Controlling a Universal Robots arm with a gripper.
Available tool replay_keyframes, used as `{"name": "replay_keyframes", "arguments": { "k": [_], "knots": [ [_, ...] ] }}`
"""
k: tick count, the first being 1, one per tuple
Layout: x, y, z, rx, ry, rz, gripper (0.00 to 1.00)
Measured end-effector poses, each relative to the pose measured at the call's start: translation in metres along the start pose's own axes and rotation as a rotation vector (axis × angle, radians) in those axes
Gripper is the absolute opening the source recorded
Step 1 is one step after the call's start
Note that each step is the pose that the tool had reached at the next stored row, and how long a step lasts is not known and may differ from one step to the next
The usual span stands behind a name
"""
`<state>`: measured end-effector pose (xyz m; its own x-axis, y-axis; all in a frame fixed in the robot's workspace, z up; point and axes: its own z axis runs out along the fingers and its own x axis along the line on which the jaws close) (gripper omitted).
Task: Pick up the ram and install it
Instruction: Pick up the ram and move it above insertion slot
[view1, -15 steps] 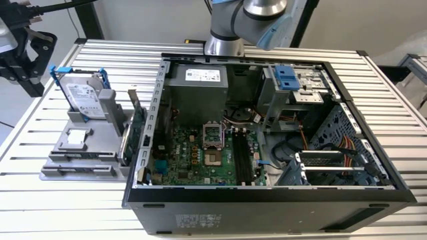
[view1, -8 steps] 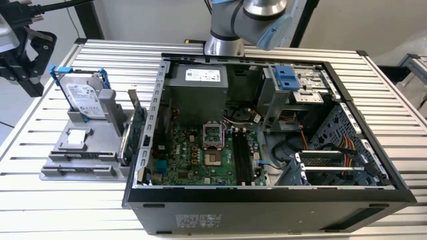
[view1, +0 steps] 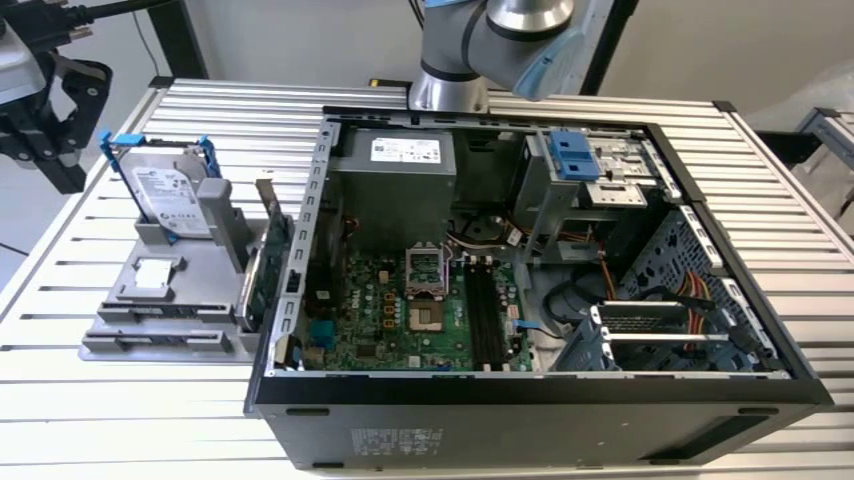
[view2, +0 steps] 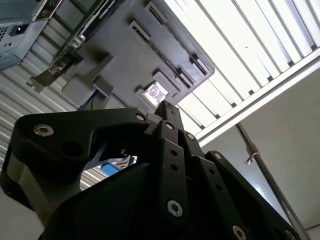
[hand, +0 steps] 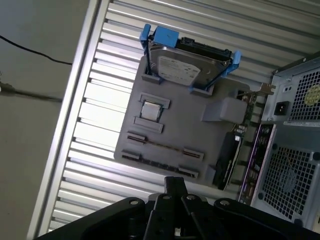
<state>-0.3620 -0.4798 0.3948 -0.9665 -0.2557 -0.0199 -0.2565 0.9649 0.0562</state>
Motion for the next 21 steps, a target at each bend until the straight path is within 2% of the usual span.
{"name": "replay_keyframes", "arguments": {
  "k": [13, 21],
  "knots": [
    [0.0002, 0.0003, 0.0, -0.0018, 0.0048, -0.087, 0.0],
    [0.0002, 0.0002, 0.0, -0.0019, 0.0052, -0.094, 0.0]
  ]
}}
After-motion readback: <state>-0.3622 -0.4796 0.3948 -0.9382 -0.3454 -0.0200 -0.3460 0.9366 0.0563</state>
